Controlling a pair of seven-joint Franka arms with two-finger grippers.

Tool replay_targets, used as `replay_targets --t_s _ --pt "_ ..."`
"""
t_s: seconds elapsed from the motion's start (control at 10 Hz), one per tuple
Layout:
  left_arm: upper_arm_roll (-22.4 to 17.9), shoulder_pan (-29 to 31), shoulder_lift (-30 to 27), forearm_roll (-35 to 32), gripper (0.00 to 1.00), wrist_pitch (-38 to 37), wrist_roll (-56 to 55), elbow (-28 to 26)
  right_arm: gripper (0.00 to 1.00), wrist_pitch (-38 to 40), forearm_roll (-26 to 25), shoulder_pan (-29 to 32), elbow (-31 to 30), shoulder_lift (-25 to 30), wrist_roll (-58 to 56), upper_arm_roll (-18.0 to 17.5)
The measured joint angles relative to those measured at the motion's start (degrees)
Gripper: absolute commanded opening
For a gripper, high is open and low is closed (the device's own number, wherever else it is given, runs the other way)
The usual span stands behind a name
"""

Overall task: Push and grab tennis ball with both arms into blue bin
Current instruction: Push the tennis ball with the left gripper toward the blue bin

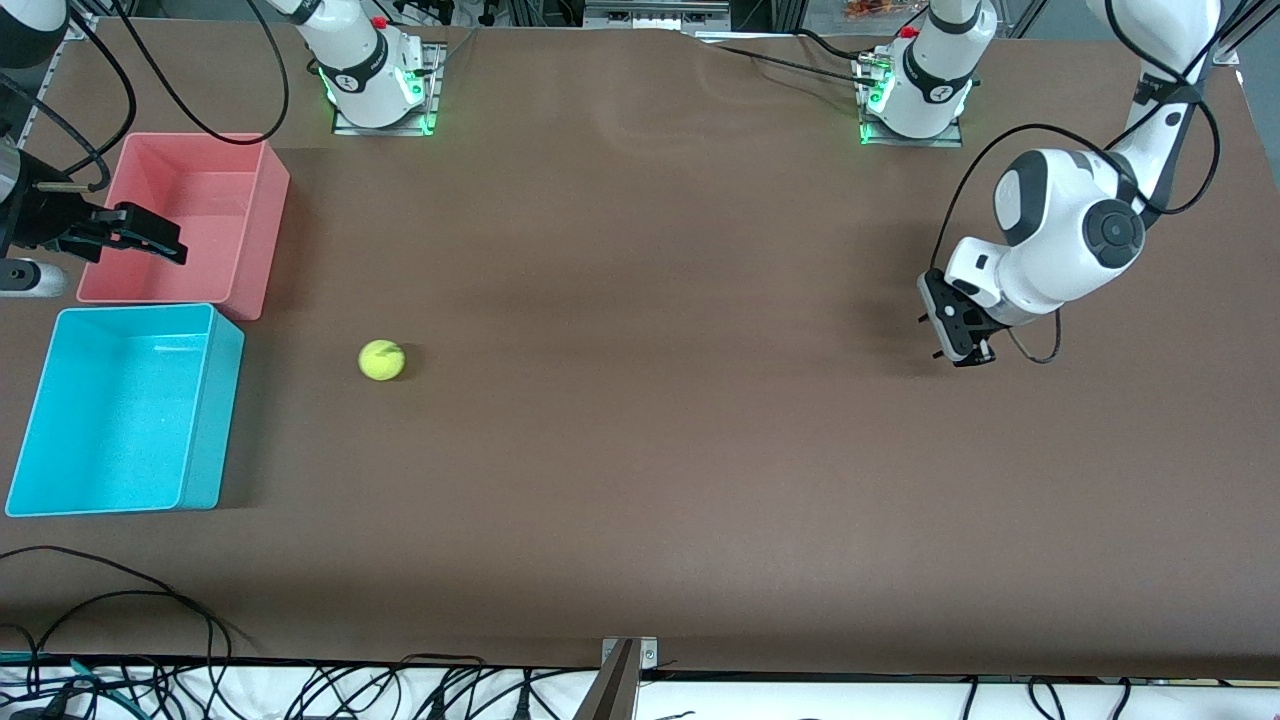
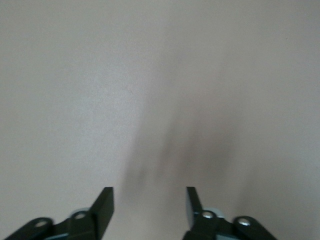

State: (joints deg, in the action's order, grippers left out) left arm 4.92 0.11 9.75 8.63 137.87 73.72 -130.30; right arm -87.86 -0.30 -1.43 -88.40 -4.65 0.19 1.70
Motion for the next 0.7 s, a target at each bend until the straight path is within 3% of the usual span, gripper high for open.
replay_targets --t_s 0.7 --pt "-0.32 1.74 -5.91 0.00 1.00 -0.18 -0.26 -0.29 1.00 -0.06 0.00 0.03 0.01 0.01 0.00 0.04"
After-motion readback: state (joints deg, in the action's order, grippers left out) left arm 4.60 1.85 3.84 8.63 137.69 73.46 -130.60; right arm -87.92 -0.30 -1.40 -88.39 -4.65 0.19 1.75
